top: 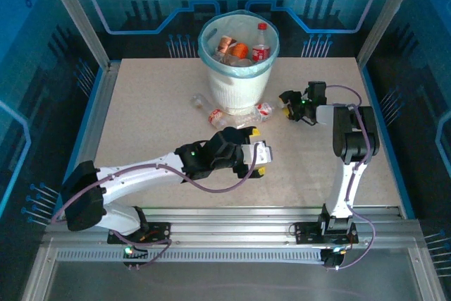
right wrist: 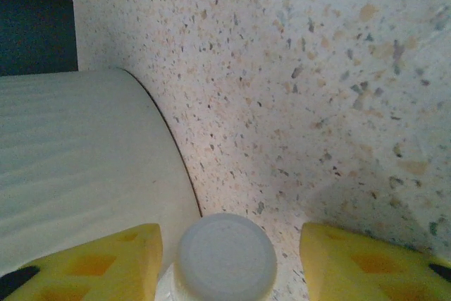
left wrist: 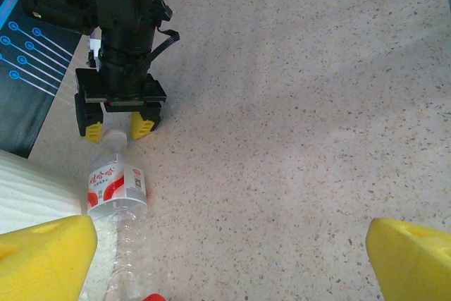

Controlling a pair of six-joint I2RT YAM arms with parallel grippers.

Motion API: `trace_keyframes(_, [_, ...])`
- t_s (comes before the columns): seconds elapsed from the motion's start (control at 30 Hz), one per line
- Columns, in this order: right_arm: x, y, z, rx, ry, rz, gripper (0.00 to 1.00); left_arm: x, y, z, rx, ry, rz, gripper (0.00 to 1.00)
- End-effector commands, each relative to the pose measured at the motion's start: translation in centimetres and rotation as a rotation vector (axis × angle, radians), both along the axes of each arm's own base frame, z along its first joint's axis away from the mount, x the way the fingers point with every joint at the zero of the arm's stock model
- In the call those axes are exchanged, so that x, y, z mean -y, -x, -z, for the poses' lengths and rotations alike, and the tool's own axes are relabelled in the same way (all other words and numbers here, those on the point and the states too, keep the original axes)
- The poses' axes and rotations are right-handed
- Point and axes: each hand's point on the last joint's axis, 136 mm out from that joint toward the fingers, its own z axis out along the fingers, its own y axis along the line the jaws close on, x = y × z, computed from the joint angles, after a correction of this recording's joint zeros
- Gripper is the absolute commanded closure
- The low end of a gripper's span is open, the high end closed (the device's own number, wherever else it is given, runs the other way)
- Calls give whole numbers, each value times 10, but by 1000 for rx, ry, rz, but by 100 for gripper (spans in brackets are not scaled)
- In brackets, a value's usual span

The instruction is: Put the plastic bottles in the bin

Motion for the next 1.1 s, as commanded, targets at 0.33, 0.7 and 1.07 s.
trace_keyframes(0.33, [-3,7,2,20,-39,-6,63,-2,8,-34,49,61,17,1])
trace_keyframes(0.7, [42,34,-35,82,91,49,71,8,8,-73,96,166,33,1])
trace_keyframes(1.07, [78,67,-89,175,342,115,75,2,5,-104,133,303,-17,1])
